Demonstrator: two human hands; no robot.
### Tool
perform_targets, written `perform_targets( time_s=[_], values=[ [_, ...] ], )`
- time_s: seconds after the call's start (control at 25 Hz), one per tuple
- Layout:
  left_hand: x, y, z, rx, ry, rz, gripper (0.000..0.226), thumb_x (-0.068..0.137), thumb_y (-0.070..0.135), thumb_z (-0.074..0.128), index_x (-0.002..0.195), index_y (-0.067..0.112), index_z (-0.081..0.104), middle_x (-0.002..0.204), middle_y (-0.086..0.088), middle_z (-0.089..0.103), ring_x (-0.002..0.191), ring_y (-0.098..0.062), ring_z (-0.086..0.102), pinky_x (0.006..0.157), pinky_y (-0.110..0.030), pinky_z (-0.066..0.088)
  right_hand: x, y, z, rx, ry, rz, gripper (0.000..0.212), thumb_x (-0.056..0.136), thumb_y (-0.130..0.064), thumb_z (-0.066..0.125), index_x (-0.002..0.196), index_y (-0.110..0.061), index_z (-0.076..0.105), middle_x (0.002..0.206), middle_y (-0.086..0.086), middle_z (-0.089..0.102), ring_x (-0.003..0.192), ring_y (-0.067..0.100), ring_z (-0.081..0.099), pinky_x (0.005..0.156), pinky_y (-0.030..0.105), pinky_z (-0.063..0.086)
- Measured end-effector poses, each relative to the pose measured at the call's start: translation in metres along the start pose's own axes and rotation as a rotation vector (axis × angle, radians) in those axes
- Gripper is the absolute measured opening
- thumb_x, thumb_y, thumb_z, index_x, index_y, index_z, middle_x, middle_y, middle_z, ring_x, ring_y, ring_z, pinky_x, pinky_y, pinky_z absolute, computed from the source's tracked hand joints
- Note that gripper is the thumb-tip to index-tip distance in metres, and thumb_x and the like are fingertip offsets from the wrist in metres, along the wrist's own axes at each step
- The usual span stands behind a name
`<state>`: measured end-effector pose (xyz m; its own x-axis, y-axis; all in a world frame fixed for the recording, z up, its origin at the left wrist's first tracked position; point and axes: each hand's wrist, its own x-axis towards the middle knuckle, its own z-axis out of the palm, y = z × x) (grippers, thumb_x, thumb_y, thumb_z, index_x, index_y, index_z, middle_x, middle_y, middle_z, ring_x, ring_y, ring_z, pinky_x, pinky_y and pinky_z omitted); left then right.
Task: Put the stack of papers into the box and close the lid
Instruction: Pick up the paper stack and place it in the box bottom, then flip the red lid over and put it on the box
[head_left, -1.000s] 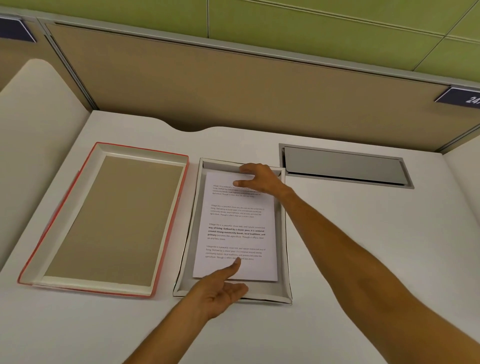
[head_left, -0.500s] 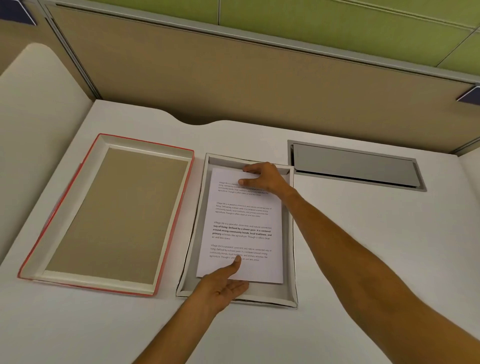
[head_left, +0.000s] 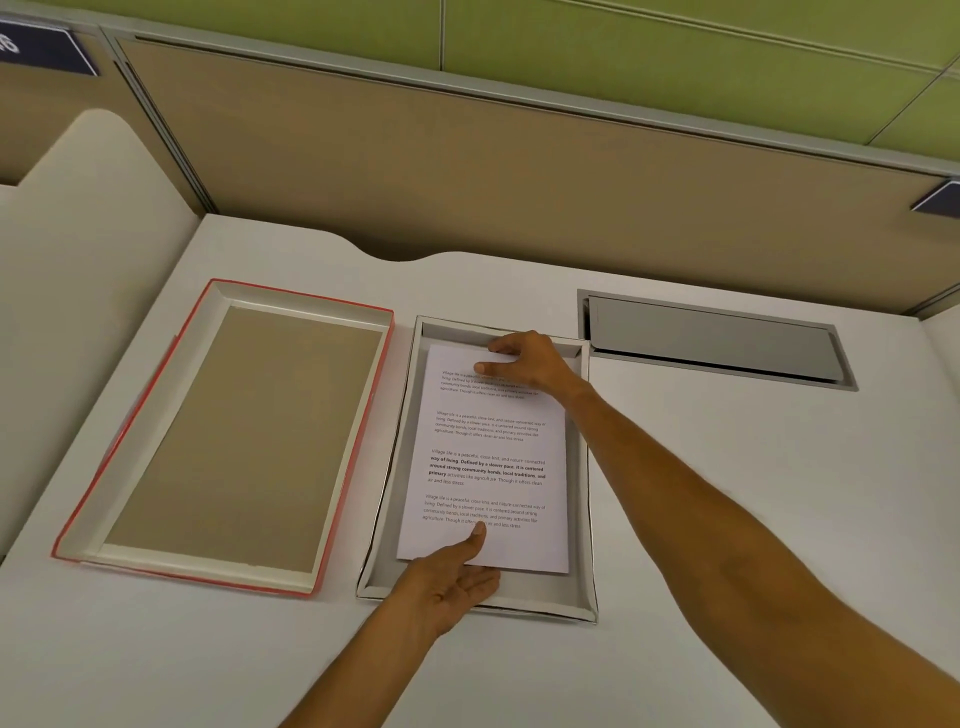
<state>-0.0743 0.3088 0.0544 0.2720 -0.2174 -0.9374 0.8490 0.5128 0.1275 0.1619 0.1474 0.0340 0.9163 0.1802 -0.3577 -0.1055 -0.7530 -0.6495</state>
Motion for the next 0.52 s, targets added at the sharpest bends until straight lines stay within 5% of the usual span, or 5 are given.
perform_targets(
  time_s=[0.2, 0.36, 0.52],
  values=[
    [-0.013, -0.001, -0.007, -0.007, -0.029, -0.007, 0.047, 0.085, 0.016, 0.072, 0.123, 0.0, 0.051, 0.123, -0.035, 0.056, 0.118, -0.042, 0.056, 0.106, -0.051, 0.045, -0.003, -0.007, -0.007, -0.006, 0.01, -0.009, 0.069, 0.074, -0.052, 0.076, 0.127, -0.01, 0.062, 0.127, 0.008, 0.067, 0.116, 0.022, 0.064, 0.101, 0.032, 0.048],
    [-0.03, 0.007, -0.016, -0.07, -0.131, 0.009, 0.047, 0.085, 0.017, 0.071, 0.119, -0.011, 0.054, 0.12, -0.036, 0.062, 0.115, -0.042, 0.062, 0.089, -0.05, 0.056, -0.019, -0.024, -0.01, 0.085, 0.093, -0.064, 0.065, 0.076, -0.052, 0.075, 0.126, -0.011, 0.064, 0.126, 0.005, 0.067, 0.114, 0.018, 0.064, 0.093, 0.024, 0.046],
    [-0.042, 0.04, -0.022, 0.01, -0.206, 0.236, 0.049, 0.084, 0.025, 0.068, 0.115, -0.012, 0.058, 0.114, -0.028, 0.07, 0.112, -0.035, 0.067, 0.088, -0.044, 0.057, -0.043, -0.055, -0.001, 0.269, 0.128, -0.113, 0.058, 0.08, -0.045, 0.074, 0.124, -0.01, 0.065, 0.122, 0.006, 0.069, 0.11, 0.016, 0.066, 0.091, 0.021, 0.048]
  ],
)
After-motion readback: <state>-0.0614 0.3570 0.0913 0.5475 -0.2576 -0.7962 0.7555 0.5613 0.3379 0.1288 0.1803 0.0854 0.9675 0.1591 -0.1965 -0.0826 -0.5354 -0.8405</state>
